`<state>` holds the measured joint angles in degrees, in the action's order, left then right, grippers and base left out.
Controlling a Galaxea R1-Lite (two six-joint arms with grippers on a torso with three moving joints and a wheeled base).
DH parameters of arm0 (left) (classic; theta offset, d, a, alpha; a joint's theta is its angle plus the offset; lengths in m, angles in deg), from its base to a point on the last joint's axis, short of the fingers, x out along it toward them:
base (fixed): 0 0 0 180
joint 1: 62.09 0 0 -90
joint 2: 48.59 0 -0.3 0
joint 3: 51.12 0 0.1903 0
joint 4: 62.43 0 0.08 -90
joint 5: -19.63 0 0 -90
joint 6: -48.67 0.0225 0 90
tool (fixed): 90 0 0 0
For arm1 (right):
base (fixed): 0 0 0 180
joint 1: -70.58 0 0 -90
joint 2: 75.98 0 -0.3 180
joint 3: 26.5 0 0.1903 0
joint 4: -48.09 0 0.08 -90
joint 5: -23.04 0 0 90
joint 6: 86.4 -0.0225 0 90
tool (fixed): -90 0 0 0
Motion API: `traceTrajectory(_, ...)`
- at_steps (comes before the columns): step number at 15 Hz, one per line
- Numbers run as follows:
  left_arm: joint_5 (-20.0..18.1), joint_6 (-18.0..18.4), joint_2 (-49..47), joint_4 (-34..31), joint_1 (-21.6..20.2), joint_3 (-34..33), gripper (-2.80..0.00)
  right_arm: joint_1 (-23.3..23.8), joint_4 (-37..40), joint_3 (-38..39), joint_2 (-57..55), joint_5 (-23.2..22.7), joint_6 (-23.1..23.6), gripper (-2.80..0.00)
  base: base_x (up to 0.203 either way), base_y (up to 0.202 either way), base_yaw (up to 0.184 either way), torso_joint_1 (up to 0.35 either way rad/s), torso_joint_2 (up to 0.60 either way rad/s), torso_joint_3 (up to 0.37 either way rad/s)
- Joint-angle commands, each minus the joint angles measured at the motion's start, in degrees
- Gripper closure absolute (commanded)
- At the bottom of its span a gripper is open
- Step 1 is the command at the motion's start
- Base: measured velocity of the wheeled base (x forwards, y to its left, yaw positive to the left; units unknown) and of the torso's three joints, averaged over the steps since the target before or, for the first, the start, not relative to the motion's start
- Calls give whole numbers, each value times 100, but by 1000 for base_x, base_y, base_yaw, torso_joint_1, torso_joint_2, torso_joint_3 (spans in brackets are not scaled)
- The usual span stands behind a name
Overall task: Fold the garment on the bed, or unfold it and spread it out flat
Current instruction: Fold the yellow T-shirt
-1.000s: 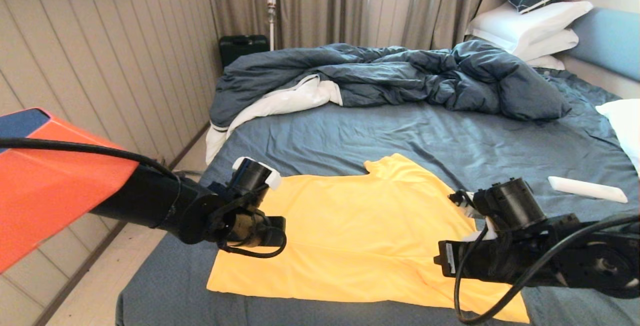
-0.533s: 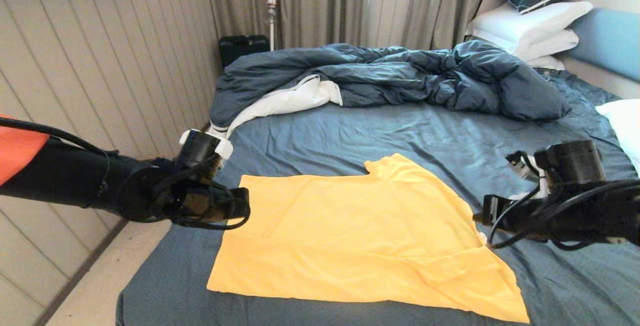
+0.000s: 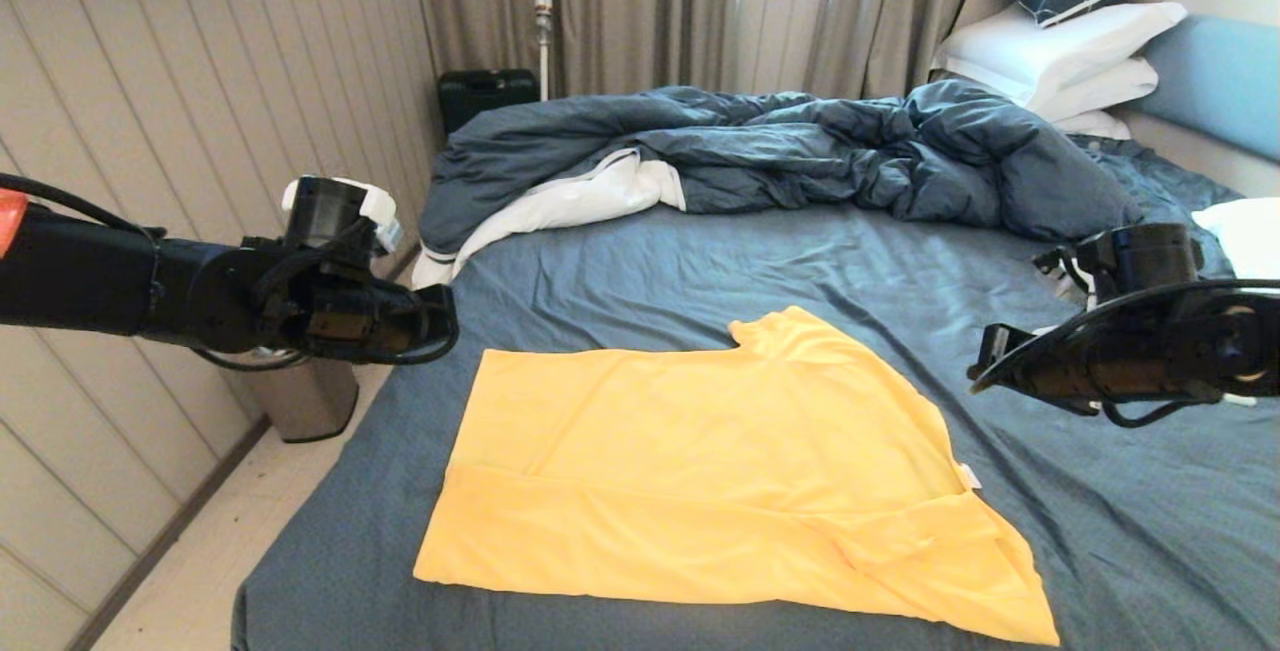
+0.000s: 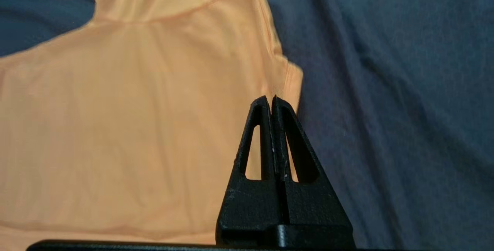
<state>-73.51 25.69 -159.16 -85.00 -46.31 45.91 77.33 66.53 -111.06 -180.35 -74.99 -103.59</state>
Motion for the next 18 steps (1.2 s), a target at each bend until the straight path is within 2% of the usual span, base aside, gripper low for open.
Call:
traceTrajectory(1, -237, -22, -246, 9, -45, 267, 0, 44, 1, -258, -235, -98, -15, 0, 0, 0, 0, 0, 0, 0)
traceTrajectory(4, -492, -31, -630, -8, -90, 611, 0, 113, 114, -703, -525, -297, -20, 0, 0, 0, 0, 0, 0, 0)
traceTrajectory(5, -632, -31, -698, 6, -122, 688, -280, 116, 186, -787, -594, -309, -6, 0, 0, 0, 0, 0, 0, 0)
traceTrajectory(6, -801, -31, -780, 8, -160, 776, -280, 124, 193, -851, -675, -360, 10, -253, 0, 0, 0, 0, 0, 0)
traceTrajectory(7, -910, -36, -851, 8, -182, 890, -280, 137, 194, -921, -745, -486, 20, -280, 0, 0, 0, 0, 0, 0)
traceTrajectory(10, -1171, -55, -1113, 26, -332, 1304, -280, 219, 193, -1228, -949, -773, 52, -280, 0, 0, 0, 0, 0, 0)
traceTrajectory(18, -1186, -2, -2268, 26, -565, 1951, -280, 204, 167, -1773, -1551, -787, 40, -280, 0, 0, 0, 0, 0, 0)
